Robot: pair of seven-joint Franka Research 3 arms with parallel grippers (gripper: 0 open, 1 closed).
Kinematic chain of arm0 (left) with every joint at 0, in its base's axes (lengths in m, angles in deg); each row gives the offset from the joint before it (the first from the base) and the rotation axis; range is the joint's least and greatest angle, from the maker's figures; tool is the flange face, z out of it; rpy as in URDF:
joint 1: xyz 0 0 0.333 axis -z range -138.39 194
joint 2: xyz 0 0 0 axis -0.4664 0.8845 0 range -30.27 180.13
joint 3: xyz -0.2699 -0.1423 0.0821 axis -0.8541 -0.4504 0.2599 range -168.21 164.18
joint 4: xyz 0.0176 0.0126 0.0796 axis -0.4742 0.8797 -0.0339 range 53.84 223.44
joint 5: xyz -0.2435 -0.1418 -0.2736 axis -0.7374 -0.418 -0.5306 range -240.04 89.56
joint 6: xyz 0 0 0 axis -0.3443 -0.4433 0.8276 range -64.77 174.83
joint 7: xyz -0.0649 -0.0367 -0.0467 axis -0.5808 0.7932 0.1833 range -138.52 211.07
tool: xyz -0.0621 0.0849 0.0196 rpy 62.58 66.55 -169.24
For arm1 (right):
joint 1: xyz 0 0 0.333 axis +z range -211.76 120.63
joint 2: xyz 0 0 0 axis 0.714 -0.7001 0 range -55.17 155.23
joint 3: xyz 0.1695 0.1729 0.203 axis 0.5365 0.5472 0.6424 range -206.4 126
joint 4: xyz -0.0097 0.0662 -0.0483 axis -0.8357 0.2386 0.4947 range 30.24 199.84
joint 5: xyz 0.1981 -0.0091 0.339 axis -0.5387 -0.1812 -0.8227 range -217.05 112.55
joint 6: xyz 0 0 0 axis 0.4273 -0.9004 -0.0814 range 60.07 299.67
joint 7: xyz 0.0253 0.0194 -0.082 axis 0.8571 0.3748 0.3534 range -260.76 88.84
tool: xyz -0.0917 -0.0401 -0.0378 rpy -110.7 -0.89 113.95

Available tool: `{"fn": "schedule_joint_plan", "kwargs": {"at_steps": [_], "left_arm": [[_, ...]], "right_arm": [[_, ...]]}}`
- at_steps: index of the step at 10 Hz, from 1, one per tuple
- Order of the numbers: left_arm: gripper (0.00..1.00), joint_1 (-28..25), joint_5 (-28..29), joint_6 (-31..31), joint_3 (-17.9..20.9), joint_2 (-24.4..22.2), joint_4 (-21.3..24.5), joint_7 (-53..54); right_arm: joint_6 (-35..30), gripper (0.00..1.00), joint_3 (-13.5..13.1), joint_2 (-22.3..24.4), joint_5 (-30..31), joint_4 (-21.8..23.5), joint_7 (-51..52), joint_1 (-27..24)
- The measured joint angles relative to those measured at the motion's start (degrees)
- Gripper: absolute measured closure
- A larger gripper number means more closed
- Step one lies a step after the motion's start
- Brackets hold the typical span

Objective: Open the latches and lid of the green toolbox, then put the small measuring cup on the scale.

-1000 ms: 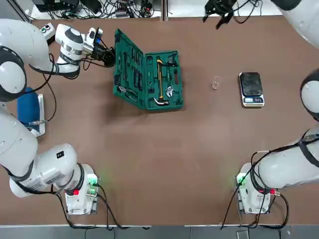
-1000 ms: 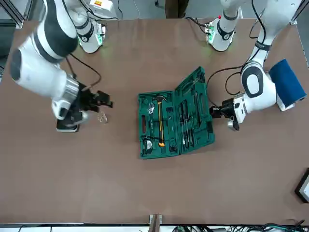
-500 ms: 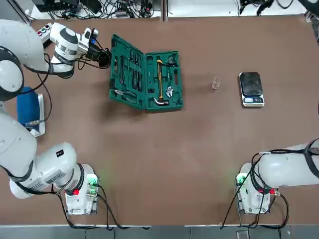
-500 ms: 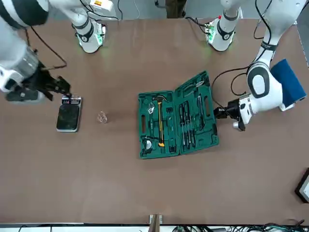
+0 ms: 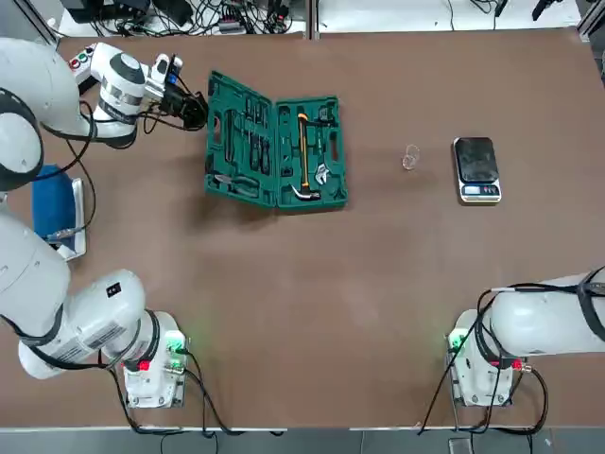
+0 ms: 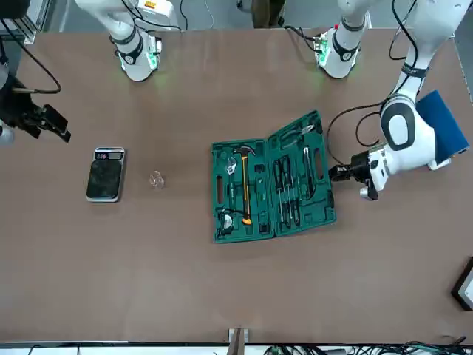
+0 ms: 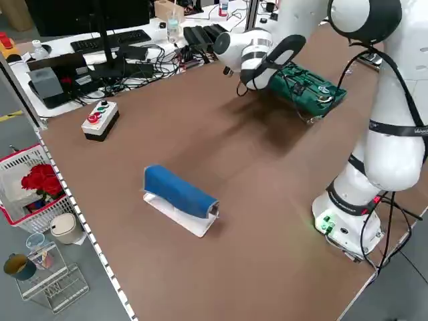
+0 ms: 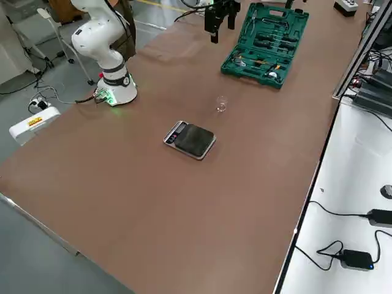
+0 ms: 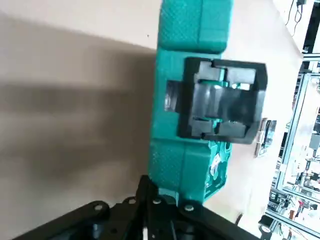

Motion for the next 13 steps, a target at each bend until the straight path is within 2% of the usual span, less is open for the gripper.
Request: {"fn": "schedule_joint_plan", "kwargs": {"at_steps": [2, 4, 7, 8, 10, 13], "left_arm": [[0.99, 0.03, 0.03, 0.03, 0.0, 0.93, -0.59, -0.29], [0.99, 0.24, 0.05, 0.68, -0.02, 1.59, -1.14, -1.21], [0.99, 0.3, 1.03, 2.32, -0.01, 2.95, -1.58, -1.27], [0.99, 0.25, 1.75, 2.37, 0.01, 3.23, -1.78, -1.31], [0.99, 0.2, 2.57, 2.54, 0.05, 3.53, -1.89, -1.65], [0.99, 0.26, 3.02, 2.84, 0.61, 4.32, -1.97, -2.66]], "right_arm": [[-1.9, 0.0, 0.89, -0.04, 0.43, -0.13, -0.07, 0.16], [-0.77, 0.0, 3.47, -0.36, 0.46, 1.48, -1.21, 0.24], [12.38, 0.0, 10.81, -1.35, 0.46, 11.51, -9.99, 0.72], [17.07, 0.0, 12.49, -1.82, 0.46, 14.73, -12.22, 1.15], [23.87, 0.0, 13.38, -4.96, 0.46, 19.21, -14.82, 1.94], [29.56, 0.02, 13.17, -13.02, 0.48, 21.55, -15.18, 1.85]]}}
